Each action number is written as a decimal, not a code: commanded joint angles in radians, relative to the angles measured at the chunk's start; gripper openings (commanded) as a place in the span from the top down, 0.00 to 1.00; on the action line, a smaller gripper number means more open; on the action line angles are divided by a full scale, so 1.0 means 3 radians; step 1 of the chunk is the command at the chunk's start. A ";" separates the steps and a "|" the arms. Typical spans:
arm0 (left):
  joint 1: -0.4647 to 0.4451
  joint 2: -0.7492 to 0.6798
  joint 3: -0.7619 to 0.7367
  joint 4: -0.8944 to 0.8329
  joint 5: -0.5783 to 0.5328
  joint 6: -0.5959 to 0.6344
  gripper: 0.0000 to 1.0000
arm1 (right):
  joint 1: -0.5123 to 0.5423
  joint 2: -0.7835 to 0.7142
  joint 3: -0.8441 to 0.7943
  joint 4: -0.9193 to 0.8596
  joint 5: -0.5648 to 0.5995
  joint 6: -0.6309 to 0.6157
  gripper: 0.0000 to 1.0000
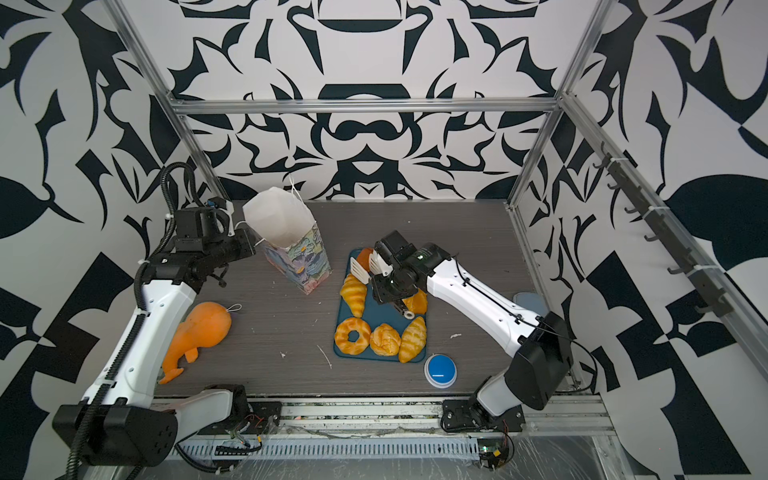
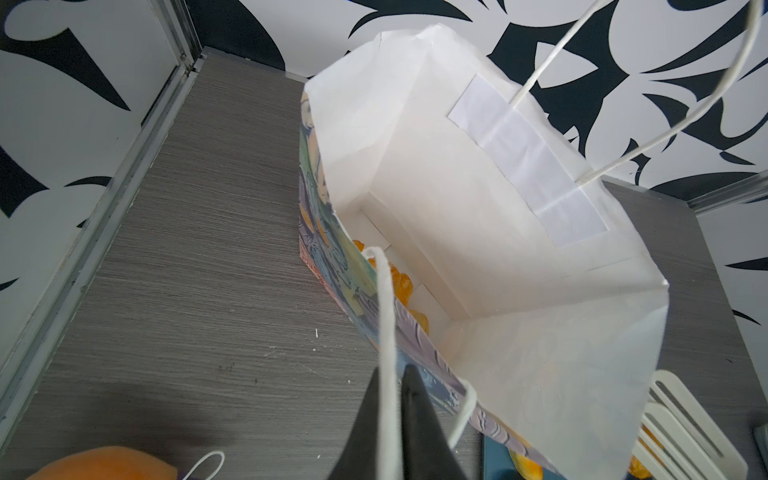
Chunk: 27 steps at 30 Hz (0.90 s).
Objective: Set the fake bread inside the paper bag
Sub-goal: 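Swing the empty tongs back over the bread tray with the right gripper, then lower the tongs onto a striped croissant and squeeze it with the right gripper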
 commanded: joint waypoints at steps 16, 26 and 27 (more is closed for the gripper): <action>0.0017 0.0000 -0.0057 -0.0007 0.0010 -0.0018 0.86 | 0.0068 0.0275 0.0043 0.0021 -0.0012 -0.0120 0.46; 0.0017 0.0007 -0.0047 -0.0012 0.0013 -0.0018 0.85 | 0.0170 0.0441 0.0091 0.0017 -0.0003 -0.0196 0.44; 0.0016 0.0002 -0.0054 -0.0012 0.0015 -0.0018 0.85 | 0.0181 0.0453 0.0094 0.0019 -0.0001 -0.0199 0.44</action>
